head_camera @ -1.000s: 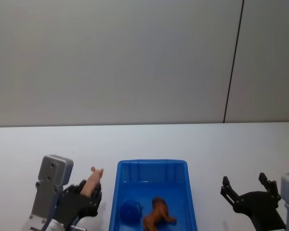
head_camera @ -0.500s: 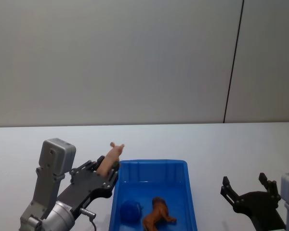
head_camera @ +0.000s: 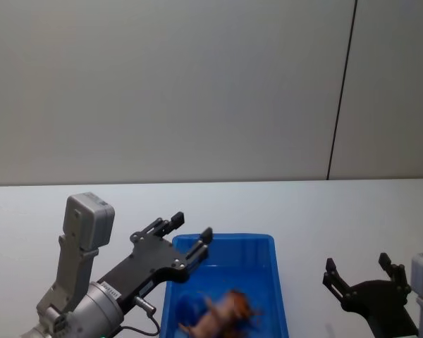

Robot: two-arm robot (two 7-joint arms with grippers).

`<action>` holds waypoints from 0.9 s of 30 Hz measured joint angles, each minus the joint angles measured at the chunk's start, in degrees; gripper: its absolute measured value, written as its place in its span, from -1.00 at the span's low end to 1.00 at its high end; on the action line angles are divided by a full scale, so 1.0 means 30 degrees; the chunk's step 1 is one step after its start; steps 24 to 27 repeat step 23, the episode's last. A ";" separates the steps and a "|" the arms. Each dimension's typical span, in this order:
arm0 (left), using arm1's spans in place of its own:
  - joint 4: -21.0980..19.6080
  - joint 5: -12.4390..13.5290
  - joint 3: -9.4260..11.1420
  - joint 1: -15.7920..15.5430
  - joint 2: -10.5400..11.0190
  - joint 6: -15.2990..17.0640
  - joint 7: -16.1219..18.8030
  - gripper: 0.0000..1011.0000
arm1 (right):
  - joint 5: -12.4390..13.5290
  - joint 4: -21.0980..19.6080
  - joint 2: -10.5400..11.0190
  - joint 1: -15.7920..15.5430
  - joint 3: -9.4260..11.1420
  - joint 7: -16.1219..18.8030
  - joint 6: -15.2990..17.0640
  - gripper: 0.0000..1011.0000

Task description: Pick up the two dolls from the table and place them into the box.

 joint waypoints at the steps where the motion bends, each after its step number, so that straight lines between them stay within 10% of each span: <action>1: 0.0066 -0.0067 0.0006 -0.0049 -0.0028 -0.0071 -0.0224 0.16 | 0.0000 0.0000 0.0000 -0.0001 0.0000 0.0000 0.0000 0.98; 14: 0.1004 -0.1037 0.0169 -0.0736 -0.0487 -0.1082 -0.3137 0.95 | 0.0000 0.0000 0.0000 -0.0001 0.0000 -0.0001 0.0001 0.98; 27: 0.1236 -0.1258 0.0214 -0.0915 -0.0601 -0.1340 -0.3833 0.98 | 0.0000 0.0000 0.0000 -0.0001 0.0000 -0.0001 0.0000 0.98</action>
